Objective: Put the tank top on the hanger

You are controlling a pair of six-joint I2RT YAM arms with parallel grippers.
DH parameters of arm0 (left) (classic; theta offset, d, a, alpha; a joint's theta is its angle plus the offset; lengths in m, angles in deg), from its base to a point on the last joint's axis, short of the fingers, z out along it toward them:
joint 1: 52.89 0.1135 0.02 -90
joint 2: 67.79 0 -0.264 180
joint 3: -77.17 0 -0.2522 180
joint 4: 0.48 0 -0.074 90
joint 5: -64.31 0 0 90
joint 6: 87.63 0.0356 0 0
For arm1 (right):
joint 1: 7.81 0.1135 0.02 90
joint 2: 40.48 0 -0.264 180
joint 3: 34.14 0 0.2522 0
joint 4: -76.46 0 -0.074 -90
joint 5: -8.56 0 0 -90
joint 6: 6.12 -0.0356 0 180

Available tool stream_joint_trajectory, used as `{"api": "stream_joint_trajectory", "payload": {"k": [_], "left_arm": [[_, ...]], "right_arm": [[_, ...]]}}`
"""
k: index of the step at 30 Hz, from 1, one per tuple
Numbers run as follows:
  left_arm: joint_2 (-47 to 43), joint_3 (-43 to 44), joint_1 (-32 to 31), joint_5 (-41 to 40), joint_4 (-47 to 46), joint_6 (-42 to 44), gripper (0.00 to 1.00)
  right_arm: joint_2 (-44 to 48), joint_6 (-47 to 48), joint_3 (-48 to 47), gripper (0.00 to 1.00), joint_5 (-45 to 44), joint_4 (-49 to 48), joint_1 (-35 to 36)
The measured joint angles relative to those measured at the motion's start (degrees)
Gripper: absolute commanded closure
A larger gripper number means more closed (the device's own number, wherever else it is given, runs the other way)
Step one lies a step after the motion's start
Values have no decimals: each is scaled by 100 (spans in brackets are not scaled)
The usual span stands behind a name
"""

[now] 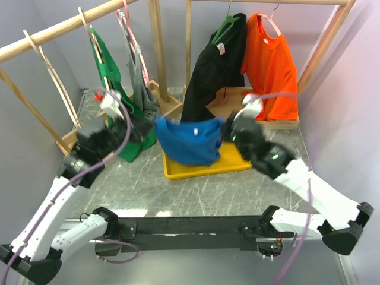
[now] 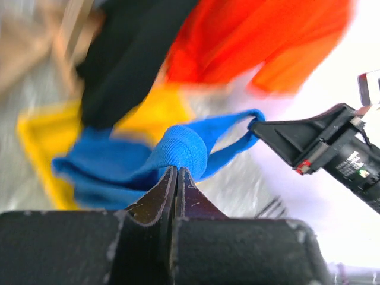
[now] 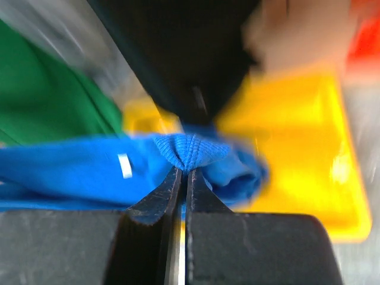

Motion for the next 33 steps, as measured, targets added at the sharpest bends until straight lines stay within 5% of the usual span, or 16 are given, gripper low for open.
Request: {"api": "stream_joint_trajectory", "payload": {"k": [10,17,23,33], "left_arm": [[1113,3121,0,-33,-841,372,99],[1370,4354,-11,-107,-994,455,99],[1309,4435,-22,-494,-841,516,99],[957,2061,-22,-1056,-422,385,99]], "right_arm": [[-560,1537,-4057,100,-933,122,0],[-769,1987,-5466,100,-774,9,0],[-767,1926,-5285,100,-398,-63,0],[-643,1316,-2669,100,-146,35,-46]]}}
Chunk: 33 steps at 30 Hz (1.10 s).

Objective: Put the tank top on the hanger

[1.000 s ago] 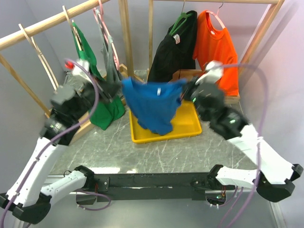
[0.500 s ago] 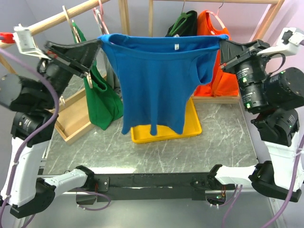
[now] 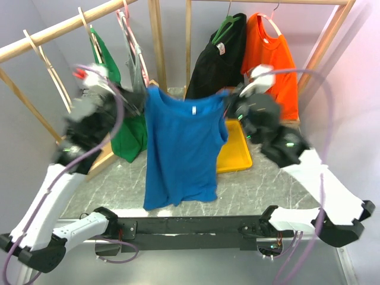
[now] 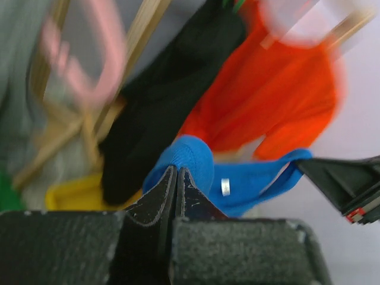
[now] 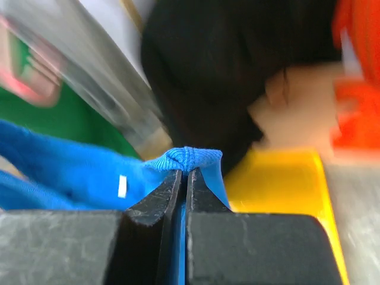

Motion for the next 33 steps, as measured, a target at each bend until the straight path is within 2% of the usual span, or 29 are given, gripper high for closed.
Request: {"api": "stream_joint_trajectory", "payload": {"k": [7,11,15,17,18,20,21,22,25,26,27,29,33], "left_arm": [[-385,-2754,0,313,-144,-531,99],[-621,-3871,0,450,-245,-903,99],[-811,-4516,0,483,-361,-1178,98],[-933,-4699,0,507,-411,-1270,94],[-1005,-4782,0,533,-448,-1292,91],[-1106,-4883,0,586,-498,-1298,78],[-1161,-4920,-7,647,-511,-1283,72],[-1204,-4944,-11,702,-522,-1261,59],[-1322,-4948,-46,997,-555,-1073,40],[-1362,-4946,-68,1123,-566,-1012,31],[-1408,-4944,-103,1241,-570,-918,27],[-1499,-4887,-212,1475,-509,-732,19],[-1558,-4435,-590,1891,-343,-400,15]], "right_arm": [[380,-667,2907,100,352,293,-431],[439,-944,3659,100,769,251,-516],[400,-1202,4207,100,1320,37,-516],[380,-1283,4406,100,1537,-81,-516],[372,-1314,4472,100,1626,-118,-516],[350,-1346,4535,100,1738,-164,-516],[328,-1362,4538,93,1797,-179,-516],[317,-1364,4538,89,1825,-212,-516],[315,-1390,4540,77,1956,-352,-516],[315,-1403,4540,73,1998,-402,-516],[315,-1394,4548,69,2037,-450,-516],[317,-1392,4577,66,2120,-531,-516],[317,-1384,4612,64,2214,-603,-516]]}}
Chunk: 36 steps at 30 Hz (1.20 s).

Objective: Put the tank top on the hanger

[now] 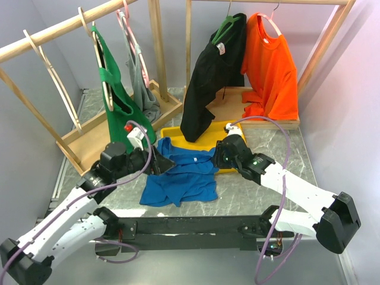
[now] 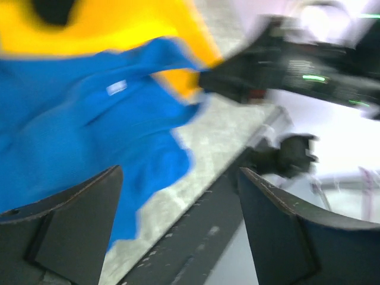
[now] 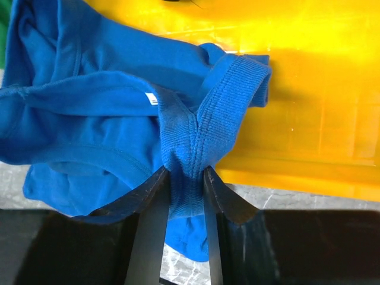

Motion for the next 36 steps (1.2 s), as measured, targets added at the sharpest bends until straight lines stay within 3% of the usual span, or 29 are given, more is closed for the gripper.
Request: {"api": "stream_joint_trajectory", "payload": {"k": [5,10,15,18,22,26,31,36], "left_arm": [[341,1349,-619,96,203,468,17],[1222,3606,-1040,-627,693,990,18],[2081,5993,-1075,-3106,1506,1250,19],[2385,6857,-1069,-4638,1832,1451,17],[2728,7643,-1069,-6640,2411,1805,12],[2959,7908,-1062,-8008,2758,2175,9],[2791,7469,-850,-9189,2675,2889,8],[2712,7484,-70,-9217,3097,2883,7]], "right_arm": [[-2,0,4,63,83,-127,0],[-2,2,13,63,127,-168,0],[0,4,129,63,125,-236,0],[0,4,260,63,144,-271,0],[0,13,332,63,197,-278,0],[0,57,332,63,254,-306,0],[-81,155,332,62,334,-310,0],[-162,179,332,63,378,-330,0]]}}
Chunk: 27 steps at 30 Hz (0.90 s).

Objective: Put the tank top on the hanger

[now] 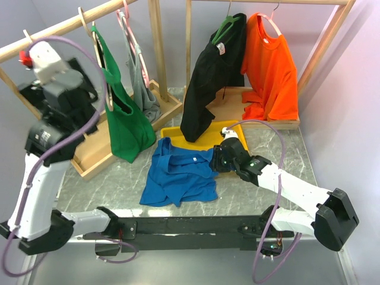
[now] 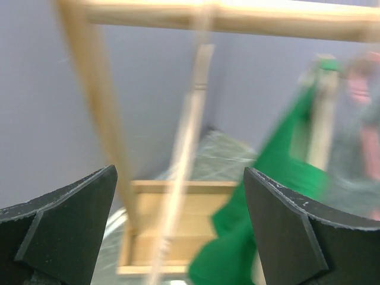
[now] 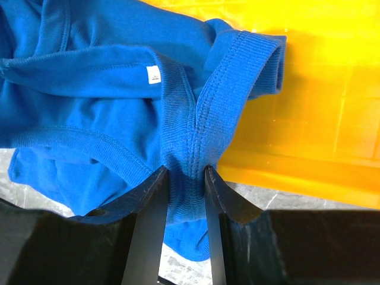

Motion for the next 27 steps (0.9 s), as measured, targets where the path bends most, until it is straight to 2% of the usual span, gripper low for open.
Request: {"api": "stream_joint_trajectory", "payload": {"k": [4,9,11,17,18,20,21,23,24,27], "left_arm": [[234,249,1047,555,595,-348,7],[313,-225,1950,1709,765,-588,9],[319,-369,2225,2081,793,-643,13],[280,-546,2555,2594,785,-776,36],[256,-581,2577,2623,776,-778,43],[227,-608,2599,2636,776,-800,51],[219,-608,2603,2636,763,-800,60],[208,-608,2608,2632,761,-813,67],[205,-608,2608,2625,763,-817,76],[216,-590,2608,2645,767,-804,91]], "right_arm": [[-85,4,0,63,96,-85,0],[-192,22,0,62,109,-96,0],[-190,42,0,63,109,-98,0],[-262,87,0,63,144,-98,0],[-289,103,0,63,151,-94,0],[-319,107,0,63,170,-96,0],[-326,109,0,63,179,-96,0],[-337,122,0,63,195,-96,0],[-343,127,0,63,197,-96,0],[-356,133,0,63,203,-92,0]]}}
